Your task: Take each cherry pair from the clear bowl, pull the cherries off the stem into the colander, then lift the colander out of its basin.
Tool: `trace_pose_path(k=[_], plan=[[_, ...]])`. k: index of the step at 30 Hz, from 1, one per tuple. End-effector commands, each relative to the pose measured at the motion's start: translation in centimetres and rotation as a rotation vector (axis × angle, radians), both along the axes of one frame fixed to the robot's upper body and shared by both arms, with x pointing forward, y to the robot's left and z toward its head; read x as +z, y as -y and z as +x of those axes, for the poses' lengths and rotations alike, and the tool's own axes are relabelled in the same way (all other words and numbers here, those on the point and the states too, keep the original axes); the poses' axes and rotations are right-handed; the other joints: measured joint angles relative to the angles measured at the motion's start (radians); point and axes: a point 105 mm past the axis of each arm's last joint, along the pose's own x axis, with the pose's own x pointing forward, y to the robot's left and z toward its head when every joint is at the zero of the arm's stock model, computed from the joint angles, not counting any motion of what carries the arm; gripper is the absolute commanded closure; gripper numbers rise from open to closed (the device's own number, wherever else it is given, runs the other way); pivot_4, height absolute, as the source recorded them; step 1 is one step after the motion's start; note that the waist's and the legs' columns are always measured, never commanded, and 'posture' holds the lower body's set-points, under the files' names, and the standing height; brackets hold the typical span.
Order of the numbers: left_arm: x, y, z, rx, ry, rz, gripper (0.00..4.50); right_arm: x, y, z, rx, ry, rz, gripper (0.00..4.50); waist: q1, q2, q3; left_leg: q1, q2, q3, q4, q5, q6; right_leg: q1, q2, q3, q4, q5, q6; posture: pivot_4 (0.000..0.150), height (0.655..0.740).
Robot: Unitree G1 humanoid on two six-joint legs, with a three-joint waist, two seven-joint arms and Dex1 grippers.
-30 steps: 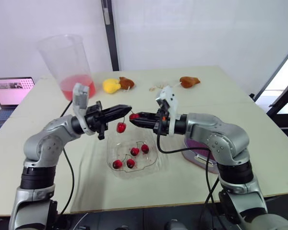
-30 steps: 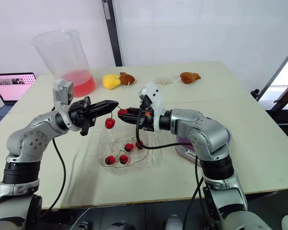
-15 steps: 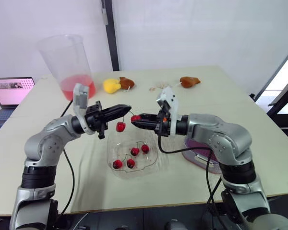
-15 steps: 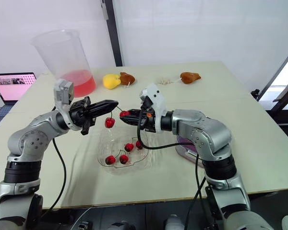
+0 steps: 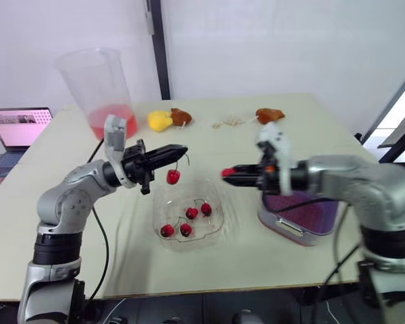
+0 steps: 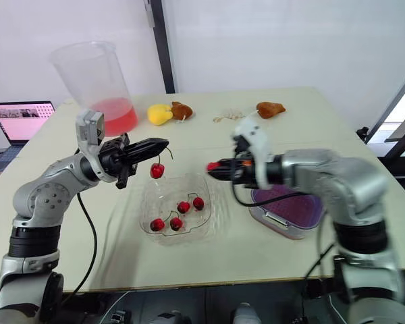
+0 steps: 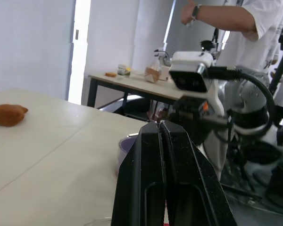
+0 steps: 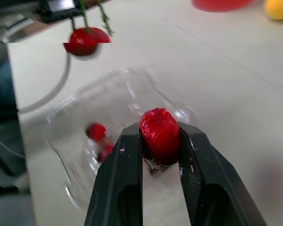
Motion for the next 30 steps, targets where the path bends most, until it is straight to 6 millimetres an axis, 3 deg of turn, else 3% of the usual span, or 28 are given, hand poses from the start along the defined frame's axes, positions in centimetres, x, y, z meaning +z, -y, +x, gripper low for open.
trace_pose_path(k=[1, 5, 9, 12, 15, 17, 20, 22, 27, 30], plan=[[1.5, 0.5, -0.8, 0.011, 0.12, 0.008, 4.5, 0.3, 5.0, -1.0, -0.057, 0.036, -0.241, 3.47, 0.011, 0.0, 0.0, 0.0, 0.0, 0.0, 0.0, 0.0, 0.0, 0.0, 0.0, -0.001, -0.002, 0.0, 0.0, 0.15, 0.74], [2.1, 1.3, -1.0, 0.001, 0.137, 0.008, 4.5, -1.6, 9.1, 0.2, -0.147, 0.014, -0.421, 3.47, -0.004, -0.001, 0.0, 0.001, 0.002, 0.007, 0.0, 0.0, 0.001, 0.001, 0.001, 0.001, -0.004, 0.001, 0.002, 0.15, 0.74], [1.7, 1.7, -1.2, -0.021, 0.129, 0.011, 4.5, -3.3, 10.1, 1.4, -0.158, -0.008, -0.44, 3.47, -0.004, 0.0, 0.0, 0.004, 0.005, 0.014, -0.001, -0.001, 0.002, 0.001, 0.001, 0.006, -0.003, 0.001, 0.002, 0.15, 0.74], [1.1, 1.8, -1.0, -0.02, 0.114, 0.05, 4.5, -4.7, 10.8, 2.0, -0.175, -0.041, -0.468, 2.6, 0.002, 0.0, 0.0, 0.004, 0.005, 0.014, -0.002, -0.001, 0.002, 0.0, 0.002, 0.006, -0.003, 0.001, 0.002, 0.15, 0.74], [1.2, 1.8, -0.9, -0.009, 0.119, 0.05, 4.5, -5.4, 11.4, 2.3, -0.18, -0.052, -0.495, 1.08, 0.006, 0.0, 0.0, 0.003, 0.005, 0.014, -0.001, -0.001, 0.002, 0.0, 0.001, 0.006, -0.003, 0.001, 0.002, 0.15, 0.74], [1.3, 1.7, -0.8, 0.0, 0.12, 0.046, 4.5, -4.6, 11.5, 2.4, -0.185, -0.04, -0.482, 0.11, 0.008, -0.001, 0.0, 0.003, 0.005, 0.013, -0.001, -0.001, 0.002, 0.0, 0.001, 0.005, -0.004, 0.001, 0.002, 0.15, 0.74], [1.4, 1.6, -0.8, 0.008, 0.113, 0.029, 4.5, -3.0, 11.4, 1.9, -0.173, -0.031, -0.444, 0.04, 0.006, 0.0, 0.0, 0.003, 0.005, 0.013, -0.001, -0.001, 0.002, 0.0, 0.001, 0.005, -0.004, 0.001, 0.002, 0.15, 0.74], [1.5, 1.6, -0.8, 0.005, 0.093, 0.004, 4.5, -2.2, 10.6, 0.6, -0.103, -0.034, -0.44, 0.04, 0.006, 0.0, 0.0, 0.003, 0.005, 0.013, -0.001, -0.001, 0.002, 0.0, 0.001, 0.005, -0.004, 0.001, 0.002, 0.15, 0.74], [1.9, 1.6, -0.8, 0.003, 0.071, -0.033, 4.5, 0.9, 5.4, -1.3, 0.066, 0.0, -0.183, 0.04, 0.0, 0.0, 0.0, 0.003, 0.006, 0.013, -0.001, -0.001, 0.002, 0.001, 0.002, 0.005, -0.005, 0.002, 0.002, 0.15, 0.74], [2.4, 2.0, -0.9, -0.019, 0.064, -0.06, 4.5, 1.4, 0.7, -1.0, 0.162, 0.05, -0.004, 0.04, 0.001, -0.002, 0.0, 0.003, 0.007, 0.013, -0.001, -0.001, 0.002, 0.001, 0.003, 0.005, -0.005, 0.002, 0.001, 0.15, 0.74]])
